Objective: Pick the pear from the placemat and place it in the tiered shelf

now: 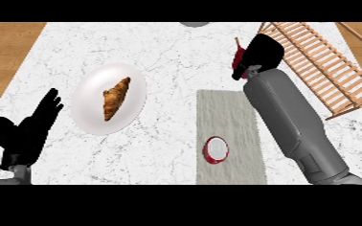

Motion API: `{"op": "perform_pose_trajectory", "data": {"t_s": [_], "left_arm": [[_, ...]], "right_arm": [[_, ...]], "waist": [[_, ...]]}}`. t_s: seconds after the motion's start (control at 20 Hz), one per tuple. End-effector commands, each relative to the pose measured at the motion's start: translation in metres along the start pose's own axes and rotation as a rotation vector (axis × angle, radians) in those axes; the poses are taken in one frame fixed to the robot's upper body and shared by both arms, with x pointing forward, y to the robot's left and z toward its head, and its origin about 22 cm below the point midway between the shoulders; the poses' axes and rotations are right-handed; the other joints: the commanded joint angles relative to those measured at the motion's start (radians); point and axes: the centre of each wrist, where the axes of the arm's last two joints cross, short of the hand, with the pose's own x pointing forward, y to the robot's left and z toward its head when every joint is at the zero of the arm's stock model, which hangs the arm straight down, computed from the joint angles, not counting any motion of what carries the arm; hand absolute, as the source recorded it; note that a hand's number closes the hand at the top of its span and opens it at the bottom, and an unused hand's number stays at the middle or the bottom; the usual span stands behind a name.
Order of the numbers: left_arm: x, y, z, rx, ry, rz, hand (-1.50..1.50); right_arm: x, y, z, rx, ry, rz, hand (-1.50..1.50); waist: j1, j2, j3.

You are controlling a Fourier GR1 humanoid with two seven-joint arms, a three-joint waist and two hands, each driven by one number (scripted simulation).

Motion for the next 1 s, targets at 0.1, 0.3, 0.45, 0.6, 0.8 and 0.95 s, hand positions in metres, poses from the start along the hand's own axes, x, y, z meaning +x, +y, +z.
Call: {"op": "perform_pose_trajectory", "data": {"t_s": [0.1,0.3,0.45,0.6,0.8,0.95], "left_arm": [[-0.008,0.006,0.006,0.003,0.005,0.007,0.00],[-0.006,0.004,0.009,0.011,0.022,-0.008,0.00],[-0.010,0.011,0.005,0.025,0.029,-0.008,0.00],[-0.018,0.006,0.018,0.031,0.021,-0.009,0.00],[-0.011,0.018,0.009,0.037,0.023,0.002,0.00],[0.000,0.010,-0.003,0.016,0.008,-0.018,0.00]], "right_arm": [[0.025,-0.051,0.005,-0.146,0.111,-0.201,1.50],[0.043,-0.093,0.031,-0.189,0.095,-0.373,1.50],[0.051,-0.116,0.058,-0.228,0.057,-0.480,1.50],[0.041,-0.135,0.067,-0.283,0.070,-0.519,1.50],[0.033,-0.159,0.089,-0.368,0.051,-0.506,1.50],[0.053,-0.182,0.093,-0.406,0.071,-0.552,1.50]], "waist": [[-0.014,-0.006,0.000],[-0.024,-0.014,0.001],[-0.039,-0.017,0.000],[-0.038,-0.021,0.000],[-0.043,-0.018,0.000],[-0.024,-0.008,0.000]]}}
